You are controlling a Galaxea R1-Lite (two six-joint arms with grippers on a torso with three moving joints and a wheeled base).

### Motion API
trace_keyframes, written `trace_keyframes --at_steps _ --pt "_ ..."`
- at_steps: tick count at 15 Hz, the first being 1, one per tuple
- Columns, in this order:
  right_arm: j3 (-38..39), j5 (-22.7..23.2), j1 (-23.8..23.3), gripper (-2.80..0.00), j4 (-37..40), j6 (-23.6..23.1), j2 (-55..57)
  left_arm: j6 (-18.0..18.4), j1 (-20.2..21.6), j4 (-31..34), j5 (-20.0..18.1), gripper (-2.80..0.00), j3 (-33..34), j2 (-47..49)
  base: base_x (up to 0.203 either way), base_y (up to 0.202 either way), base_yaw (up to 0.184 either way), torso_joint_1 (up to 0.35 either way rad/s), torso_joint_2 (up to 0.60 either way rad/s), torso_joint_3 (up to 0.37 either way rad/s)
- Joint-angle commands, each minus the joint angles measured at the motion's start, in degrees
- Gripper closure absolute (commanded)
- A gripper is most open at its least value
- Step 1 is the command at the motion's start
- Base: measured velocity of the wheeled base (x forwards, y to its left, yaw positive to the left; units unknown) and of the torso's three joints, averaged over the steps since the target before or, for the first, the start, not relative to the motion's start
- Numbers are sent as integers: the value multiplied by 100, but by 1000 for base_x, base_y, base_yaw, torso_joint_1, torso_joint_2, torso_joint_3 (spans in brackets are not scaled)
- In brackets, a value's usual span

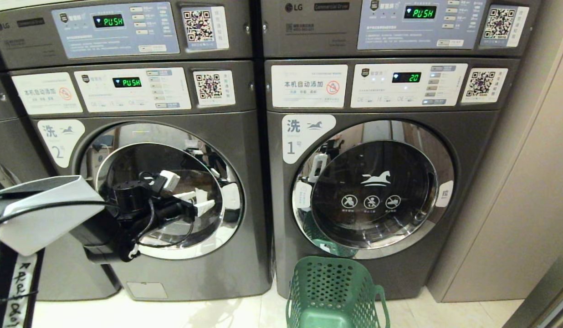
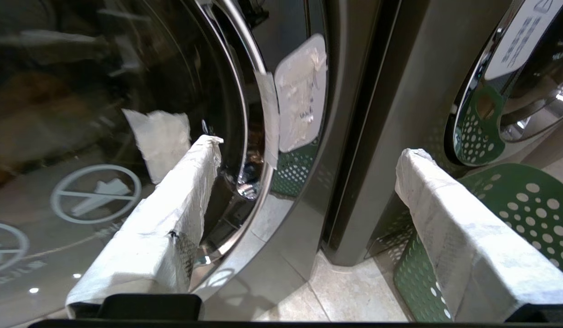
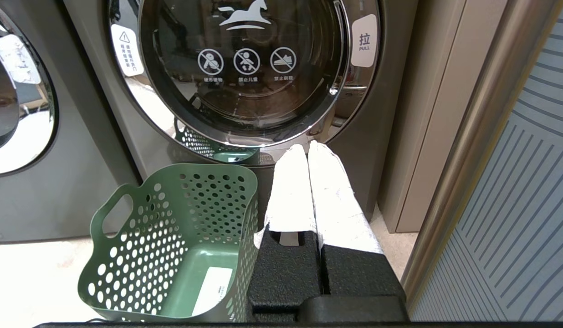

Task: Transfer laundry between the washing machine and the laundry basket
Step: Open the lid of the washing machine

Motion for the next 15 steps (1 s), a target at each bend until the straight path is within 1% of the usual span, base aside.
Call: trace_keyframes --at_steps 1,3,6,10,13,15 --pt "-6 -3 1 0 -3 6 -2 3 -156 -42 184 -280 -202 306 0 0 0 0 0 0" --pt "0 -3 1 0 -3 3 4 -17 -283 -43 528 -280 -549 488 0 0 0 0 0 0" --pt "0 -3 1 0 -3 4 4 -24 -534 -2 653 -280 -926 717 0 0 0 0 0 0" --pt "0 -3 1 0 -3 6 3 -40 -737 15 1151 -280 -1533 1068 0 0 0 0 0 0" --pt "0 -3 1 0 -3 -3 4 -35 -772 74 1202 -280 -1687 1203 0 0 0 0 0 0" --pt "0 -3 1 0 -3 1 4 -50 -782 87 1303 -280 -1910 1325 0 0 0 0 0 0"
